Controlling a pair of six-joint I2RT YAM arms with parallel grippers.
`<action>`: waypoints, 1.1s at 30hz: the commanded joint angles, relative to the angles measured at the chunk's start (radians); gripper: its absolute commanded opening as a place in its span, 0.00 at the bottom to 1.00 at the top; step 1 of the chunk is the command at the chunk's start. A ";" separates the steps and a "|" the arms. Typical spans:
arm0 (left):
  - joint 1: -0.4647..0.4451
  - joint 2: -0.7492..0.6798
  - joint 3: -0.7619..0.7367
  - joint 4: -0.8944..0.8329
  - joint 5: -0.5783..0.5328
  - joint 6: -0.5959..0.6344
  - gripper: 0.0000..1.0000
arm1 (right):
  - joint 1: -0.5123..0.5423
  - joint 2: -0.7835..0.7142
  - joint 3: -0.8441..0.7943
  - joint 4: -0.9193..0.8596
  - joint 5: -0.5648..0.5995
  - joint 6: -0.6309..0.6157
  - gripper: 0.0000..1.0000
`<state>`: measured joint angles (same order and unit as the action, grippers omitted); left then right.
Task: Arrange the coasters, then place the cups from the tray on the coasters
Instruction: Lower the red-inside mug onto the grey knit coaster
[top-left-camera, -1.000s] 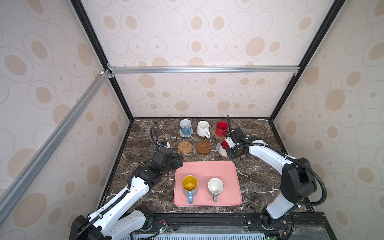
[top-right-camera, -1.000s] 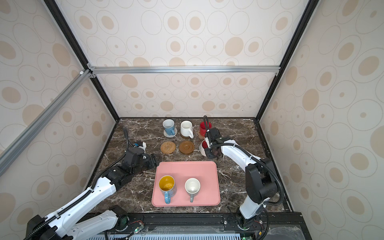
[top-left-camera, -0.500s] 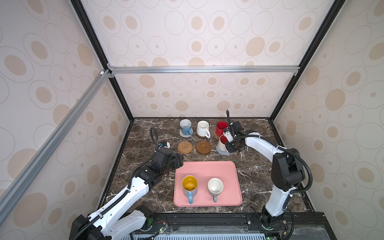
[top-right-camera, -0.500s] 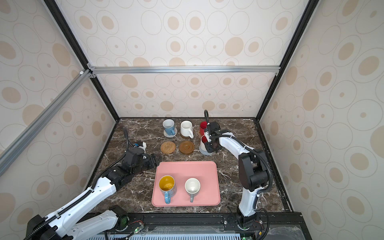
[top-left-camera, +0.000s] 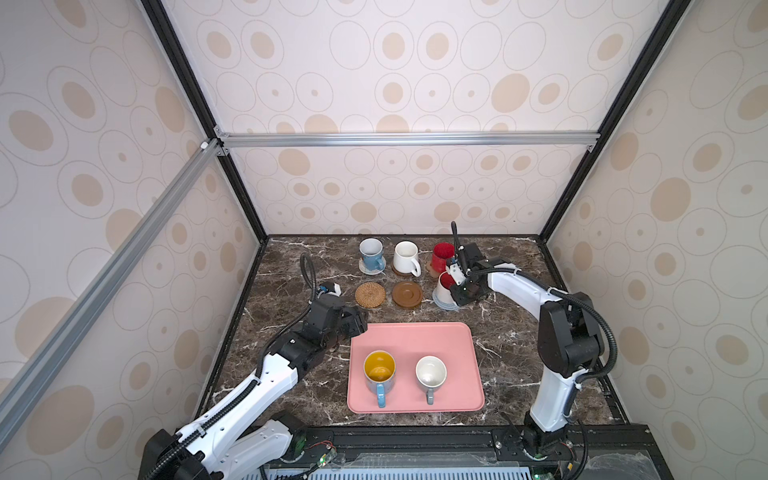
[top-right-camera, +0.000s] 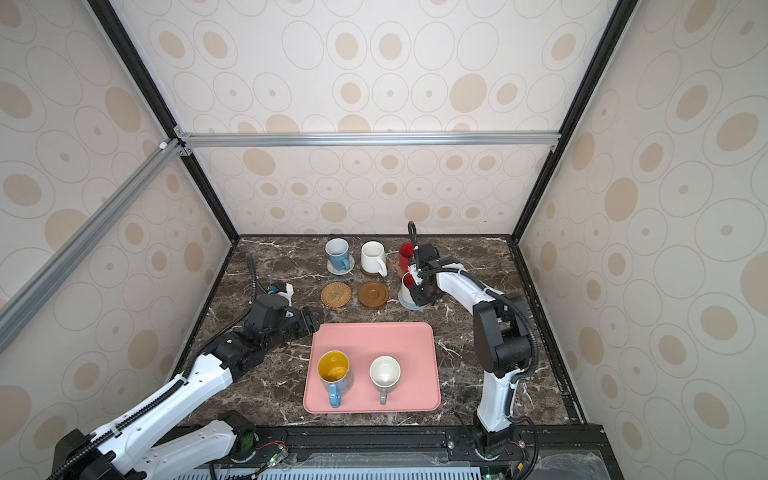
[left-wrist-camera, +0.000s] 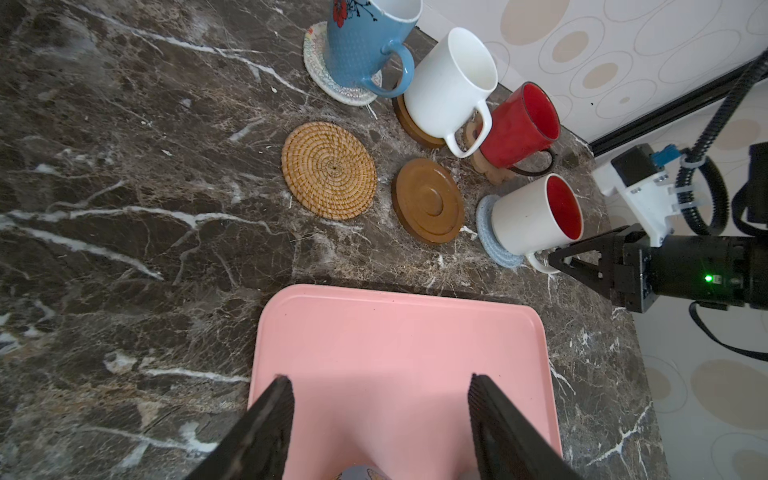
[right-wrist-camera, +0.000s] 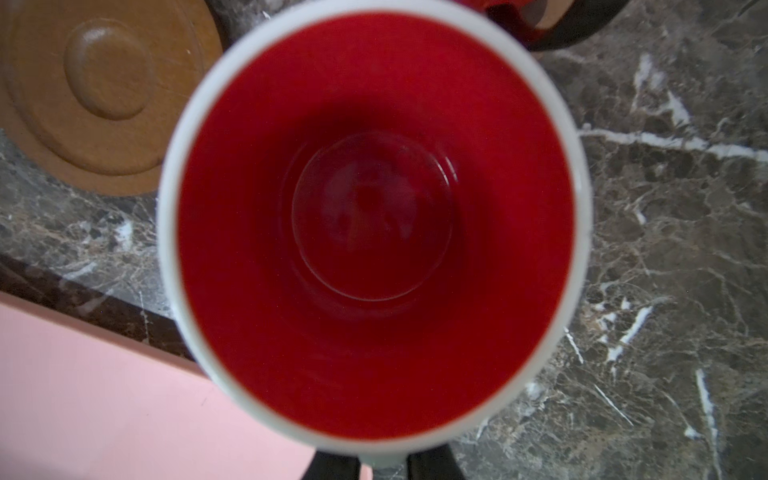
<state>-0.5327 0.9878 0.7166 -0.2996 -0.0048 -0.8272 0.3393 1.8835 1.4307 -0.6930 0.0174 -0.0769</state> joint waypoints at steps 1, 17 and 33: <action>0.005 -0.004 -0.005 0.011 -0.001 -0.012 0.68 | -0.006 0.001 0.036 0.018 0.002 -0.022 0.07; 0.007 -0.020 -0.017 0.011 -0.001 -0.017 0.68 | -0.010 0.016 0.032 0.018 0.015 -0.018 0.07; 0.007 -0.041 -0.026 0.006 -0.005 -0.023 0.68 | -0.009 0.007 0.027 0.000 0.014 -0.001 0.28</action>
<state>-0.5327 0.9665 0.6903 -0.3000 -0.0044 -0.8352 0.3351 1.8961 1.4353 -0.6884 0.0227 -0.0738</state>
